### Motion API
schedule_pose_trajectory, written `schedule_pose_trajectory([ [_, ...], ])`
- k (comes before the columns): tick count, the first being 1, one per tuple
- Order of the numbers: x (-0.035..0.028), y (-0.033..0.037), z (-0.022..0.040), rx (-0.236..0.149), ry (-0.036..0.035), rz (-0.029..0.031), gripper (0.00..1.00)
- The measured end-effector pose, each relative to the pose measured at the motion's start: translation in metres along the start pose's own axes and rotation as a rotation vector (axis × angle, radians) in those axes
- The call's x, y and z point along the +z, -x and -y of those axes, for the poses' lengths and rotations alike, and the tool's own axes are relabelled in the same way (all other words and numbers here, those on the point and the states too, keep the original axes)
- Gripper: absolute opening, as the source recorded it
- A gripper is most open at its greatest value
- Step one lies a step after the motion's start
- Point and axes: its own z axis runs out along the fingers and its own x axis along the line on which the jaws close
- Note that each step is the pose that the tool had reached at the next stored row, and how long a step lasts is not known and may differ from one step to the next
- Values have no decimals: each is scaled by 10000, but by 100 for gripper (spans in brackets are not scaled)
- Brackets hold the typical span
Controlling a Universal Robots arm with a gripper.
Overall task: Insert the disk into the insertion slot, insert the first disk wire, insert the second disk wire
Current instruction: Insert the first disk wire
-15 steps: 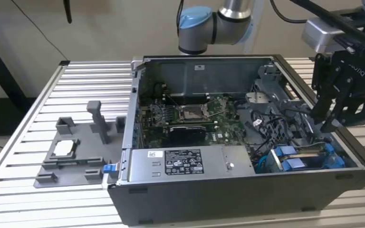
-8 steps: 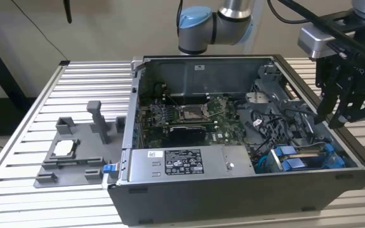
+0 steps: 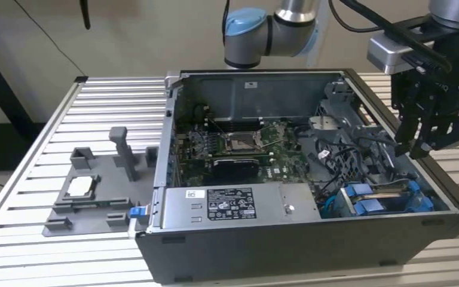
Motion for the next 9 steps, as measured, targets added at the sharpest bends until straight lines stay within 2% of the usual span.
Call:
schedule_pose_trajectory([
  [5, 26, 11, -59, -77, -72, -135, 40],
  [8, 29, 14, -59, -96, -83, -155, 40],
  [9, 31, 21, -60, -107, -110, -172, 40],
])
